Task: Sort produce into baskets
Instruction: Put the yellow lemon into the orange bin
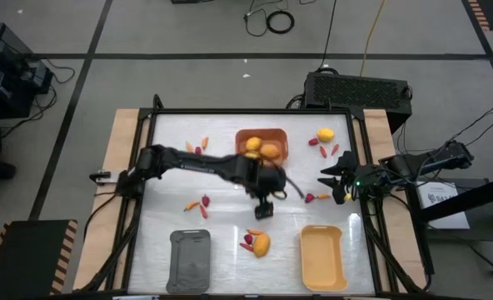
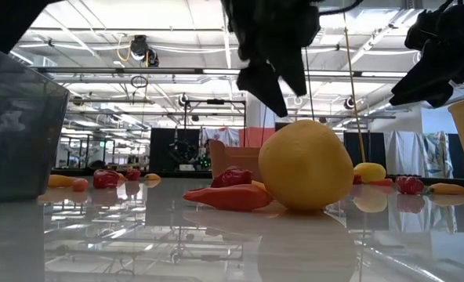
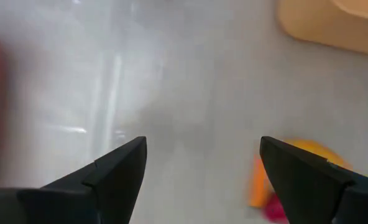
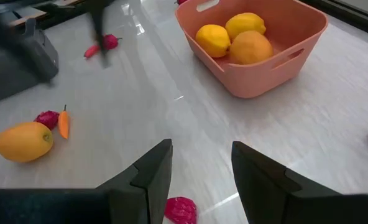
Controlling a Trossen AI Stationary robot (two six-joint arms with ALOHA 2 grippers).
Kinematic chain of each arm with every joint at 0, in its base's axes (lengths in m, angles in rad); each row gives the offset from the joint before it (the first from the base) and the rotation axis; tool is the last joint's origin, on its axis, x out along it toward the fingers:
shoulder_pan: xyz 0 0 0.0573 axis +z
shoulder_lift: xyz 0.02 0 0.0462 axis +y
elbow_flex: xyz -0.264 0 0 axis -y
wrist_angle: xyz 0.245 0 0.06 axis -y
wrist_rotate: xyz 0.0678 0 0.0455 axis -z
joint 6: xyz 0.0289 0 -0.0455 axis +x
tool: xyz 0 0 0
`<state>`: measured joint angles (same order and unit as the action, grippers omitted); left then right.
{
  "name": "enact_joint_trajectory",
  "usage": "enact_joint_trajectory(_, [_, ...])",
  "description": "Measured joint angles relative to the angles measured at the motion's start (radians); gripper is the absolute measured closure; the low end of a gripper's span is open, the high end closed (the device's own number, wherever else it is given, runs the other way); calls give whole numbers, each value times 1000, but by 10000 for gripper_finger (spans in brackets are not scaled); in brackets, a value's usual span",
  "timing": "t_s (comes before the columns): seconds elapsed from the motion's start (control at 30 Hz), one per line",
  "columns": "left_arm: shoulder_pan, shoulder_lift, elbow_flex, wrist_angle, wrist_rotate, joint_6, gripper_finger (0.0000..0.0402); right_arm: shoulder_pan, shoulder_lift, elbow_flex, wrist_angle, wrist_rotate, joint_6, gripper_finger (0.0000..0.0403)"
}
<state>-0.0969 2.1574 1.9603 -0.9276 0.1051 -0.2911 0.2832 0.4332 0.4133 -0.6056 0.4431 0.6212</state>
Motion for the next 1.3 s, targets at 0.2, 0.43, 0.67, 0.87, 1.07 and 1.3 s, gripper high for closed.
enact_joint_trajectory(0.2, [-92, 7, 0, 26, 1, -471, 85, 0, 41, 0, 5, -4, 46, 245])
enact_joint_trajectory(0.43, [-165, 20, 1, 84, -28, -759, 85, 0, 81, 0, 12, -34, 51, 245])
enact_joint_trajectory(0.67, [-214, 49, 0, 89, -70, -941, 85, 0, 93, 0, 53, -83, 11, 245])
enact_joint_trajectory(0.87, [-253, 76, 0, 95, -99, -1012, 85, 0, 101, 0, 58, -86, -19, 245])
enact_joint_trajectory(1.07, [-278, 93, 0, 91, -160, -1044, 85, 0, 108, 0, 60, -110, -31, 245])
enact_joint_trajectory(1.3, [-285, 129, 0, 80, -170, -1046, 85, 0, 115, 0, 62, -117, -31, 245])
